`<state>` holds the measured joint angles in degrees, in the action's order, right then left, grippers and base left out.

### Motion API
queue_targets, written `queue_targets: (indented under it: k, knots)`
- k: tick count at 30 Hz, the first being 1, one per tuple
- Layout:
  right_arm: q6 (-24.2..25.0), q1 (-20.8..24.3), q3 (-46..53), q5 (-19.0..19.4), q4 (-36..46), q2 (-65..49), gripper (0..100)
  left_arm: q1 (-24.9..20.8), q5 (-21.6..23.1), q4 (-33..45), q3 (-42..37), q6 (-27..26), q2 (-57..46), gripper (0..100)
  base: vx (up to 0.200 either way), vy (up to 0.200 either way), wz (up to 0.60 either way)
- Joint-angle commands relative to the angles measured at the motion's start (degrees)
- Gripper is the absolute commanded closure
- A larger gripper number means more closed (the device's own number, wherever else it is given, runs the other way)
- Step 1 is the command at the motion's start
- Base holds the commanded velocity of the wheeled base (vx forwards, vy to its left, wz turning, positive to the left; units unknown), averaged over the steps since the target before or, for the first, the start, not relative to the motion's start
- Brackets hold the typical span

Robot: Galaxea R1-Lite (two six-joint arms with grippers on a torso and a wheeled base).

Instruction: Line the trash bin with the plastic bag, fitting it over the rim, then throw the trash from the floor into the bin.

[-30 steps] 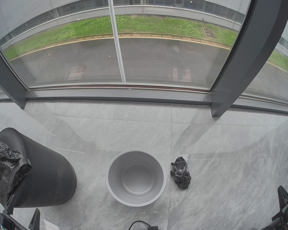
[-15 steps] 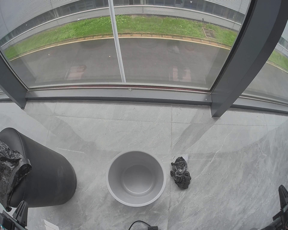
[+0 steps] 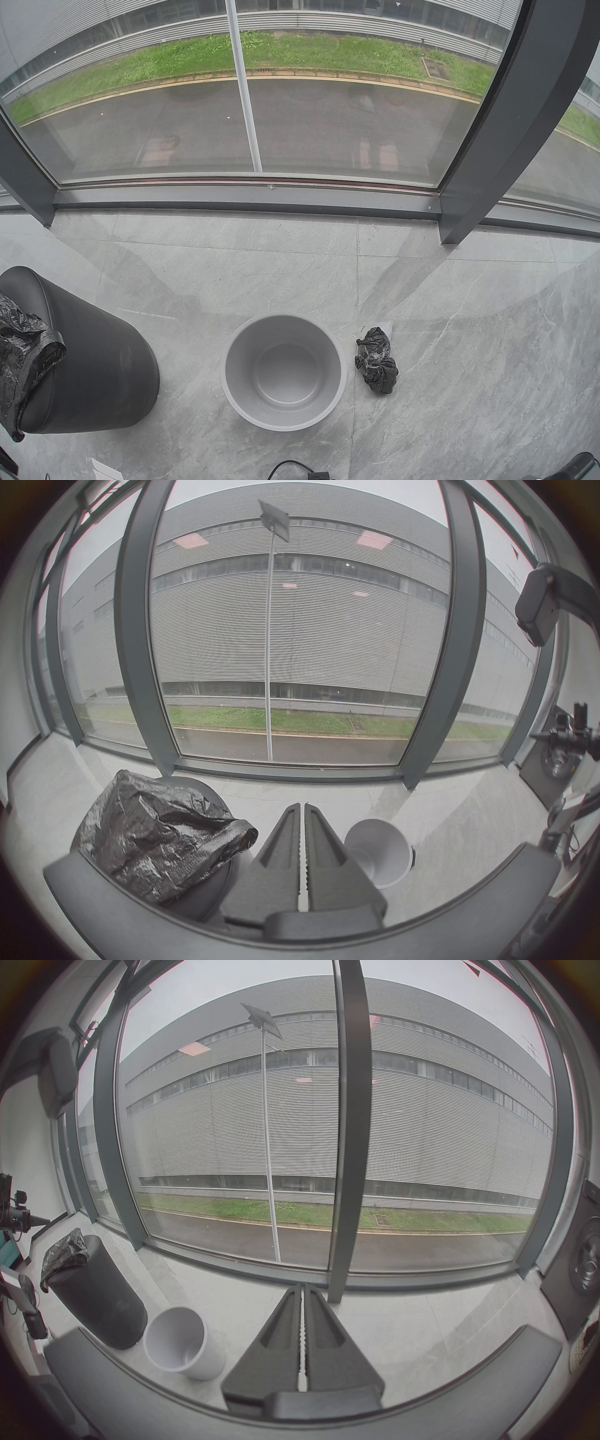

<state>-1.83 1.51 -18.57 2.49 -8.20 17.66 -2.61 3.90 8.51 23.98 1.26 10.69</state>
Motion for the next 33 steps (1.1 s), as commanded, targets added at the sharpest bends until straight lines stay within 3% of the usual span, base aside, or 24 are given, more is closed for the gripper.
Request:
queue_targets:
  k: [1, 6, 8, 13, 14, 17, 22, 24, 26, 29, 33]
  knots:
    - [-0.5, 8.3, -9.3, 1.3, -22.6, 34.7, 100, -5.8, 0.4, 7.6, 6.1, -11.9, 14.7, 100, 0.000, 0.000, 0.00]
    - [0.5, 14.7, -8.9, -2.1, -30.9, 43.1, 100, -6.8, -1.1, 7.5, 4.8, -23.8, 18.0, 100, 0.000, 0.000, 0.00]
    - [1.2, 17.9, -9.2, -6.2, -33.0, 46.4, 100, -6.5, -2.7, 6.9, 6.2, -24.5, 19.9, 100, 0.000, 0.000, 0.00]
    - [1.2, 18.4, -8.8, -8.6, -35.0, 46.6, 100, -6.5, -3.1, 7.2, 8.9, -21.9, 23.2, 100, 0.000, 0.000, 0.00]
    - [1.2, 18.4, -8.8, -8.5, -35.0, 46.3, 100, -6.4, -3.5, 7.5, 8.9, -22.1, 23.5, 0, 0.000, 0.000, 0.00]
    - [1.3, 18.4, -9.0, -8.3, -35.0, 46.1, 100, -6.3, -5.6, 7.8, 8.8, -24.1, 25.7, 0, 0.000, 0.000, 0.00]
    - [1.3, 18.3, -8.9, -8.6, -35.0, 46.5, 100, -5.3, -13.4, 7.6, 8.5, -32.5, 30.0, 0, 0.000, 0.000, 0.00]
    - [1.3, 18.4, -8.9, -8.6, -34.9, 46.4, 100, -2.7, -16.5, 7.5, 8.5, -35.0, 31.2, 0, 0.000, 0.000, 0.00]
    - [1.3, 18.4, -8.8, -8.6, -34.7, 46.4, 100, 3.4, -20.9, 6.5, 8.5, -43.2, 33.3, 0, 0.000, 0.000, 0.00]
    - [1.3, 18.4, -8.8, -8.6, -34.7, 46.5, 100, 9.6, -21.7, 3.6, 8.2, -51.2, 33.9, 0, 0.000, 0.000, 0.00]
    - [1.3, 18.4, -8.8, -8.5, -34.7, 46.6, 100, 13.2, -21.5, 1.6, 7.4, -52.8, 34.7, 0, 0.000, 0.000, 0.00]
